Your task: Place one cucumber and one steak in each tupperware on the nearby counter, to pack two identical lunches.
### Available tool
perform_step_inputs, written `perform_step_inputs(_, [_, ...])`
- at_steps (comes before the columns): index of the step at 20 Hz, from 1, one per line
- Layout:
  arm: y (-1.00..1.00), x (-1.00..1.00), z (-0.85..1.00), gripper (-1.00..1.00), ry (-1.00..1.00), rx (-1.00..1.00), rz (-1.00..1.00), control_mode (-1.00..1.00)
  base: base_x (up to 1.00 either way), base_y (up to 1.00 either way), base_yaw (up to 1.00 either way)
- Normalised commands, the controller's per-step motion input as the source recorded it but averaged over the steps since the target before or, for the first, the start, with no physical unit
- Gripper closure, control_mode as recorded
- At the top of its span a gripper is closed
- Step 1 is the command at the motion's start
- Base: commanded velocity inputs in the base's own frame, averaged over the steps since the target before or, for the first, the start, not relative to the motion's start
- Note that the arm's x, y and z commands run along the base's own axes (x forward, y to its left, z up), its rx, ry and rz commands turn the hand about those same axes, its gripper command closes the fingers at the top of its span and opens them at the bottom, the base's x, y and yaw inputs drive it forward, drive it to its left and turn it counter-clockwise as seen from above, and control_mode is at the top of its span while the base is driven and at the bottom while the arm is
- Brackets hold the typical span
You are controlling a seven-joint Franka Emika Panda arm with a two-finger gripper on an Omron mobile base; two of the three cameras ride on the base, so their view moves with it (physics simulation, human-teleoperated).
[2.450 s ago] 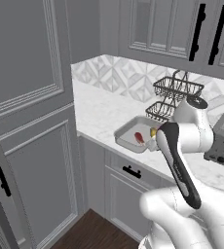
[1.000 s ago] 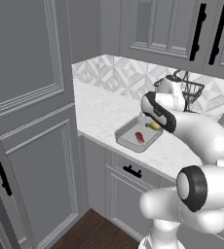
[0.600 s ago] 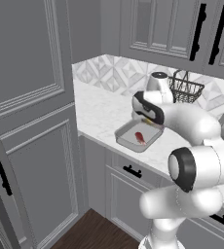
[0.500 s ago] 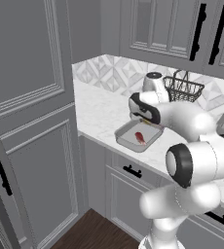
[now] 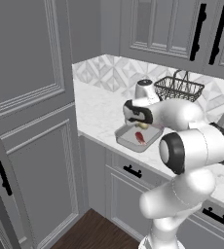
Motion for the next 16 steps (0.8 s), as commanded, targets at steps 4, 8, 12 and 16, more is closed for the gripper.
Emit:
perform_step_inputs(4, [0.0, 0.08, -0.69, 1.0, 0.0, 0.0, 0.0, -1.0, 0.0, 0.0, 0.0])
perform_step_inputs(8, [-0.13, 0.04, 0.07, 1.0, 0.0, 0.0, 0.0, -1.0, 0.0, 0.0, 0.0])
perform_step_inputs(12, [-0.02, 0.38, 0.27, 1.0, 0.01, 0.0, 0.0, -1.0, 0.0, 0.0, 0.0])
perform_step_inputs(16, [0.0, 0.6, 0.2, 1.0, 0.08, 0.0, 0.0, -1.0, 0.0, 0.0, 0.0])
